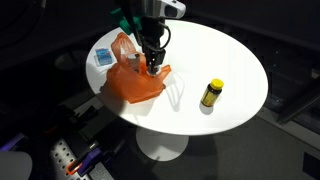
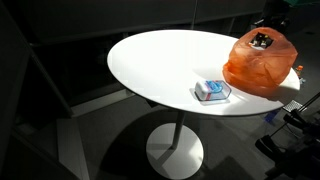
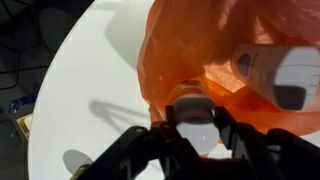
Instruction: Put the white pill bottle in the plastic bag
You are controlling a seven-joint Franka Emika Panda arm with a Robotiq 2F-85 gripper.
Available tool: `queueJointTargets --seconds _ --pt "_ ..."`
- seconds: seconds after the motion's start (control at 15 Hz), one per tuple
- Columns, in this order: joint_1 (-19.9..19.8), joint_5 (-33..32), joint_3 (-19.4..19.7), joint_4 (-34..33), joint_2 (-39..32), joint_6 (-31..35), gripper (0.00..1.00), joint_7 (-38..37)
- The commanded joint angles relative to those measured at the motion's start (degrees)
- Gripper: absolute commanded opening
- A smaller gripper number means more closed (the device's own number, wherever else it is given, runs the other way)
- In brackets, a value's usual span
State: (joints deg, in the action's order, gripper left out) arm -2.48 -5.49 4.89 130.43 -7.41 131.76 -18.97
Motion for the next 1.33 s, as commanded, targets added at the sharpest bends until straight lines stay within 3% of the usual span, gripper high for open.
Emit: queueJointTargets --seconds 0.0,0.2,0.27,0.6,0.93,1.27 --pt "0.83 -1.42 -0.06 -1.54 -1.55 0.04 0.19 -2.06" --pt "1.23 -1.75 0.16 -1.85 -2.02 -0.30 0.19 -2.60" --pt "1.31 -2.02 0.27 -1.91 -1.93 -0.54 0.64 -2.98" --pt "1.07 -2.06 0.27 -1.13 1.60 -3.41 0.99 -2.08" --pt "0.79 -2.64 -0.13 -1.95 5.68 -10.67 1.00 -1.86" --pt "0.78 -3.28 -1.40 -3.52 11.00 -20.70 1.00 4.33"
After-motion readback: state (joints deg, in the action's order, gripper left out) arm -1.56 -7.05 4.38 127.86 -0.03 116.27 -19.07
